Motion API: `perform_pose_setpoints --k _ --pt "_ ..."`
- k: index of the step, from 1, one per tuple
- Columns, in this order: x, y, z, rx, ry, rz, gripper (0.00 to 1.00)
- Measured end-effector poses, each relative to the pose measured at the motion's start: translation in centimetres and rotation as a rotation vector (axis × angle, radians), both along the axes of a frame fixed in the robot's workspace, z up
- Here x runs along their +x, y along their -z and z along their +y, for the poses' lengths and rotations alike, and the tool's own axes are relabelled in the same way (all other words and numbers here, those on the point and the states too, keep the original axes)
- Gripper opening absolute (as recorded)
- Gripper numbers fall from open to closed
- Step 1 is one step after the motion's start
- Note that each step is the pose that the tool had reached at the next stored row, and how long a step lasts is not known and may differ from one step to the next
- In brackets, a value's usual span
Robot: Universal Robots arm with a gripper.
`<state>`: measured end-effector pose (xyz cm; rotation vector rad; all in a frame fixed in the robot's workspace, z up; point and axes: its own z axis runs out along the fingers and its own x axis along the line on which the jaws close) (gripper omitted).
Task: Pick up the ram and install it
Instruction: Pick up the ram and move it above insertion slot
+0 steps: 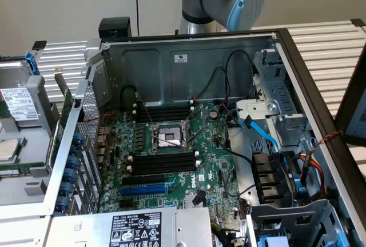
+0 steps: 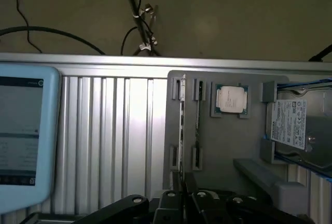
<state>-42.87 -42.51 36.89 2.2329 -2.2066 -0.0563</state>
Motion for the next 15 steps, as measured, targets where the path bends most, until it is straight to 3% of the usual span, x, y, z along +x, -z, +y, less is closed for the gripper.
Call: perform_pose_setpoints --k 7,12,15 --pt "1.7 -2.52 -0.20 0.0000 -0.003 0.0188 0.14" --pt "2.8 -3.22 -0.20 0.0000 -0.006 0.0408 0.14" --pt "3.8 -3.50 -0.20 0.0001 -0.008 0.0475 0.14"
